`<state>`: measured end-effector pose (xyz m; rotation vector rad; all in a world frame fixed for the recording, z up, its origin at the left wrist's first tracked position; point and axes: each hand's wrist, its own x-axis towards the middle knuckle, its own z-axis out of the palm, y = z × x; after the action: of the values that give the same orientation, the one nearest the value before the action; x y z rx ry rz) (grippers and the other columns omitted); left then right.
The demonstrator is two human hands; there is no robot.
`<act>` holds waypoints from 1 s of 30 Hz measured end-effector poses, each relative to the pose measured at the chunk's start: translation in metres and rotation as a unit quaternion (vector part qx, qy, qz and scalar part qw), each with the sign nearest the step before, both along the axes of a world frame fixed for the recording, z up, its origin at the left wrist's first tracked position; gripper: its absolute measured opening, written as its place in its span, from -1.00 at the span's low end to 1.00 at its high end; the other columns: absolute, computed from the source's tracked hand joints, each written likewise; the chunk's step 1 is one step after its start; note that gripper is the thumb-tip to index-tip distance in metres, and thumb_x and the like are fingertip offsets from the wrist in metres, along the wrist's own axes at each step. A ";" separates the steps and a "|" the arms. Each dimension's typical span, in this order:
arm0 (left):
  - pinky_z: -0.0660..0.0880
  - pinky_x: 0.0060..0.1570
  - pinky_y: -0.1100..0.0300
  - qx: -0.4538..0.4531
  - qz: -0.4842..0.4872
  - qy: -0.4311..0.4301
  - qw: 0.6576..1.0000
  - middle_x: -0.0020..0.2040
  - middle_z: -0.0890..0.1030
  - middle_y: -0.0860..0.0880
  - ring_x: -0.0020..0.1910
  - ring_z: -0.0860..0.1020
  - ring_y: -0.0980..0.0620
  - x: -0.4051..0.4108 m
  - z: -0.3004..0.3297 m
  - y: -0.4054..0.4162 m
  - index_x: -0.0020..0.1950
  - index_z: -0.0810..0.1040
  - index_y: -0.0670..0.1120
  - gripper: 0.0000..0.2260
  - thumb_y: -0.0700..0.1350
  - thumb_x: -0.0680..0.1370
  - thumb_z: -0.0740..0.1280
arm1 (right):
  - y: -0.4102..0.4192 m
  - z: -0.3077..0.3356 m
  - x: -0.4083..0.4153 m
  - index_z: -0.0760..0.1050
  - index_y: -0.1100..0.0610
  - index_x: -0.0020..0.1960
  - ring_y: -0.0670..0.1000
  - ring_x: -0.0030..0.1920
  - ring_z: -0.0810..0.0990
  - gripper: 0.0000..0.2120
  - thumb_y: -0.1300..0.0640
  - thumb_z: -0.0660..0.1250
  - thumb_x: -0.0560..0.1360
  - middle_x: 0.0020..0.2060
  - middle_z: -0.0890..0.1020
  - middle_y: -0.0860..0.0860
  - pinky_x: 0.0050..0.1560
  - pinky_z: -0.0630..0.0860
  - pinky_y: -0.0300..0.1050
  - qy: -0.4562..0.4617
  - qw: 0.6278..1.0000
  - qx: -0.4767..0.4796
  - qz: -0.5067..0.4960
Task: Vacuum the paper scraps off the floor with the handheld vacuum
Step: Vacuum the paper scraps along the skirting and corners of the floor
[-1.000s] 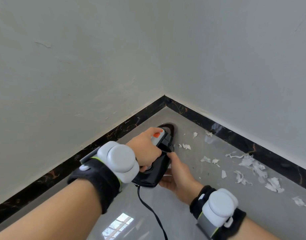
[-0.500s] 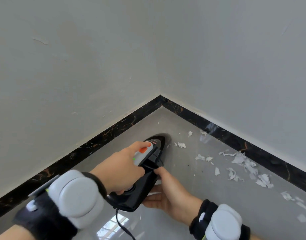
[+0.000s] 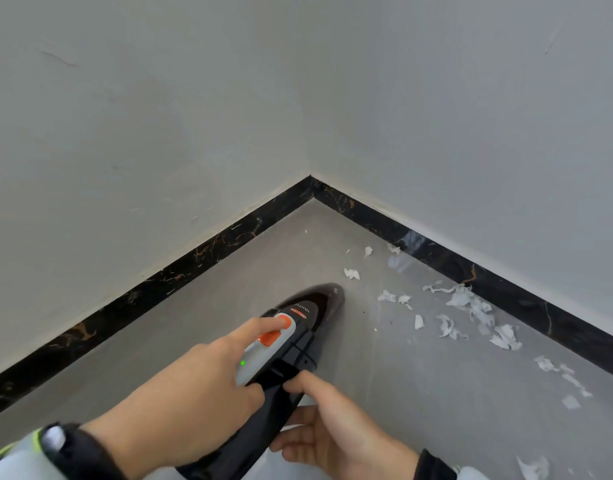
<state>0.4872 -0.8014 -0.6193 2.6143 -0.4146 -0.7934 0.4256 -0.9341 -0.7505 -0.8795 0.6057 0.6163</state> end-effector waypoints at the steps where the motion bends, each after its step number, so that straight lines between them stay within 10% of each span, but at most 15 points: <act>1: 0.33 -0.55 0.34 0.002 -0.010 -0.011 1.000 -0.39 0.45 -0.05 -0.61 0.38 0.07 0.003 -0.001 -0.004 0.28 0.18 0.59 -0.40 -0.10 0.56 0.28 | -0.003 0.001 0.001 0.52 0.30 0.30 0.15 -0.37 0.63 -0.49 0.05 0.39 0.43 -0.20 0.67 0.24 -0.35 0.52 -0.15 -0.001 1.000 -0.003 -0.006; 8: 0.29 -0.63 0.40 -0.011 -0.062 -0.037 0.997 -0.37 0.43 0.06 -0.61 0.38 0.15 0.028 -0.009 -0.046 0.41 0.23 0.43 -0.42 -0.12 0.55 0.27 | -0.033 0.003 0.019 0.51 0.19 0.09 0.12 -0.40 0.59 -0.75 0.05 0.35 0.50 -0.27 0.62 0.20 -0.37 0.50 -0.15 -0.003 0.996 -0.023 -0.081; 30: 0.32 -0.63 0.38 -0.031 -0.076 -0.019 0.996 -0.33 0.45 0.04 -0.51 0.44 0.07 0.050 -0.027 -0.090 0.41 0.22 0.42 -0.40 -0.17 0.56 0.26 | -0.080 -0.007 0.033 0.48 0.14 0.08 0.09 -0.39 0.57 -0.73 0.01 0.40 0.48 -0.25 0.62 0.15 -0.40 0.42 -0.15 0.017 0.993 -0.013 -0.114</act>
<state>0.5369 -0.8912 -0.6463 2.5661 -0.6447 -0.7661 0.4588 -1.0137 -0.7576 -0.8108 0.7349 0.4186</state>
